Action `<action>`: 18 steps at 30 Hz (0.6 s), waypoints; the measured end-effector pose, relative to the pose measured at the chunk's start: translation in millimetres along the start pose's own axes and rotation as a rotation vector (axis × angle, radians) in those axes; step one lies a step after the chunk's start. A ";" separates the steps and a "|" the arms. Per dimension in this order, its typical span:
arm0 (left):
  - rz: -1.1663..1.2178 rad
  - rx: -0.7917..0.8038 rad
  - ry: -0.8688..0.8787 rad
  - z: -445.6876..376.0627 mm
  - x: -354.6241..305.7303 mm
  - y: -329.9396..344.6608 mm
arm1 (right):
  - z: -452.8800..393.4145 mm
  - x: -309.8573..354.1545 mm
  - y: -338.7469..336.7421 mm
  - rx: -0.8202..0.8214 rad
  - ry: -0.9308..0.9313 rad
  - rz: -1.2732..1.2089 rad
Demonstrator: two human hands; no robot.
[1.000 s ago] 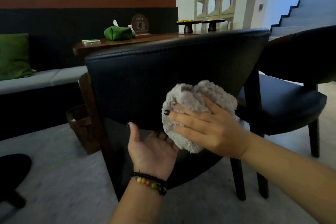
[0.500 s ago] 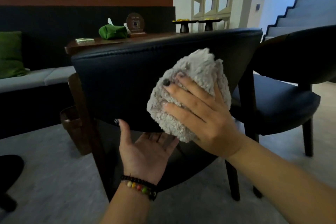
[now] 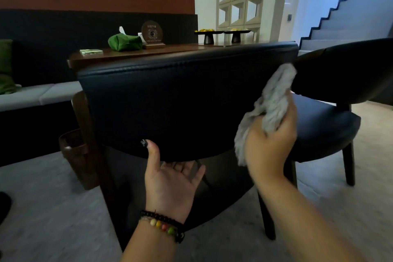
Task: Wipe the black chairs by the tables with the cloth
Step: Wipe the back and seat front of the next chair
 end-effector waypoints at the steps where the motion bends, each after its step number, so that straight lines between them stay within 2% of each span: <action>1: -0.013 0.005 0.004 -0.3 -0.2 -0.2 | 18.2 9.0 3.4 0.101 -0.089 0.016; 3: -0.025 0.016 0.008 -0.2 -0.3 -0.2 | 32.3 14.2 3.9 0.237 -0.206 0.053; 4: -0.027 0.021 0.008 -0.2 -0.6 0.1 | 25.8 13.5 3.0 0.234 -0.206 0.061; 8: -0.022 -0.019 -0.034 5.5 -3.0 0.5 | -13.1 -7.8 -10.0 -0.100 0.102 -0.050; 10: -0.017 -0.066 -0.080 9.8 -4.3 -3.9 | 1.1 -11.9 -14.4 -0.113 0.099 -0.037; 11: -0.017 -0.096 -0.107 12.6 -5.3 -8.1 | 19.3 -10.5 -15.4 -0.038 0.051 -0.025; 13: -0.030 -0.196 -0.136 19.4 -10.7 -21.8 | 72.0 -14.8 -19.3 0.212 0.007 -0.044; 16: -0.079 -0.435 -0.106 30.9 -27.1 -53.0 | 156.8 -45.0 -20.3 0.765 0.212 -0.153; 17: -0.099 -0.502 -0.102 35.2 -33.0 -63.0 | 175.0 -52.6 -19.4 0.891 0.170 -0.119; 18: -0.119 -0.557 -0.103 39.6 -38.0 -71.9 | 185.2 -60.5 -16.2 0.944 0.130 -0.077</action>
Point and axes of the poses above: each hand's wrist, its own z-axis away from the middle knuckle, its own y-axis out of the palm, x = y × z, the point moved 4 cm from there along -z, towards the middle knuckle, and after that the axes turned 12 degrees about -z, right-handed, at the moved point
